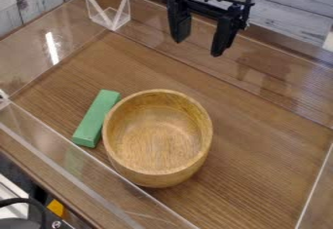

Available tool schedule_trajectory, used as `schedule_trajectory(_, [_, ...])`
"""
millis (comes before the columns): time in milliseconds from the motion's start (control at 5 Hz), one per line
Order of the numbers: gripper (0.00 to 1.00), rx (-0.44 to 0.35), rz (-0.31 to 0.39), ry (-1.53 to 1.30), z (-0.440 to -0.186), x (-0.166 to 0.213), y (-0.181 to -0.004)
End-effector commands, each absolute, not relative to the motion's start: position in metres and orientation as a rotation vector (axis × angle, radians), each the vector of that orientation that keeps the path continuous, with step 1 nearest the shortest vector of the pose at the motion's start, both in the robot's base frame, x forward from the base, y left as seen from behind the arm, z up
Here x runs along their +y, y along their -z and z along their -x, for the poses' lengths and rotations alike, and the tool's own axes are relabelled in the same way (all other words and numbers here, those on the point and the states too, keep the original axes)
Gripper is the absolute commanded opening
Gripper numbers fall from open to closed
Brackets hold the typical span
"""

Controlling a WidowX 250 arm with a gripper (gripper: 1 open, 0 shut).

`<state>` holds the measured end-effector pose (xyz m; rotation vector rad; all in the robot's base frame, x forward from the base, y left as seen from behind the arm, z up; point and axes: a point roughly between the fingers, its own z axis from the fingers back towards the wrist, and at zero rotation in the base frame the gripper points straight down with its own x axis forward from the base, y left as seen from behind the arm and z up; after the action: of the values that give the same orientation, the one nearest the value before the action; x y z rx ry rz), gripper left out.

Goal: Put the green block in the brown bowl

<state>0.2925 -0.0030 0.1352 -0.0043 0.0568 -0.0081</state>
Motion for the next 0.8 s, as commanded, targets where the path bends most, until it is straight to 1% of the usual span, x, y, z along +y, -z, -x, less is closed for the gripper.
schedule_trajectory(0, [1.00, 0.068, 0.006, 0.042, -0.285, -0.002, -0.126])
schedule_trajectory(400, [1.00, 0.014, 0.014, 0.009, -0.251, 0.046, -0.116])
schedule_trajectory(600, [1.00, -0.011, 0.006, -0.027, -0.238, 0.066, -0.111])
